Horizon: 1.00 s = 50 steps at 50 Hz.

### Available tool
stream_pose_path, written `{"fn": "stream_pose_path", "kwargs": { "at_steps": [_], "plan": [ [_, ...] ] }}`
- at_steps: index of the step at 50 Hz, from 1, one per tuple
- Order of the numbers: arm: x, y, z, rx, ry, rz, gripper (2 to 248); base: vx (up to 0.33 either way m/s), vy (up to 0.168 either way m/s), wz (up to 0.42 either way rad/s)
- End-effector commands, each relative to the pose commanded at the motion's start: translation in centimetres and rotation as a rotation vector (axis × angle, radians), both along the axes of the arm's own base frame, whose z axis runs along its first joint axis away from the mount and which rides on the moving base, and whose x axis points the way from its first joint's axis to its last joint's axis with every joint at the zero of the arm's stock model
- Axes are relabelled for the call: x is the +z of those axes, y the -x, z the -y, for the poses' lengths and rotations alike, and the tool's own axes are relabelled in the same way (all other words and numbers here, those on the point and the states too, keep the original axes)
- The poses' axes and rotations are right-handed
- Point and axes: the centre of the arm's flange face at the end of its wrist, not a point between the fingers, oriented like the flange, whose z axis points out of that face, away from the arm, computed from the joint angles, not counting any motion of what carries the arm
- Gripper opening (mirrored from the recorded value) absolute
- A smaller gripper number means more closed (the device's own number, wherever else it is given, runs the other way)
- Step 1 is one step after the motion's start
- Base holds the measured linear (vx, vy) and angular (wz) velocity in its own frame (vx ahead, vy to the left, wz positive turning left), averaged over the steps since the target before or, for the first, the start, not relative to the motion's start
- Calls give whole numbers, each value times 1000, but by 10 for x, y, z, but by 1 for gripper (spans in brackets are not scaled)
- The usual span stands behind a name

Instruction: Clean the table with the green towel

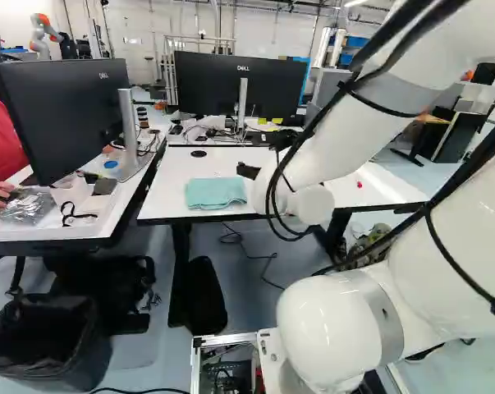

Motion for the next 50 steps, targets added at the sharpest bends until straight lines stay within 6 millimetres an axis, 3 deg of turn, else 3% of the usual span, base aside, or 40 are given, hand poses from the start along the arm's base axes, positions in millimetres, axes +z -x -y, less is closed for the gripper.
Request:
{"fn": "stream_pose_path", "kwargs": {
  "at_steps": [50],
  "plan": [
    [-3, -29, -66, 172, 12, -85, 247, 0, 0, 0]
  ]
}}
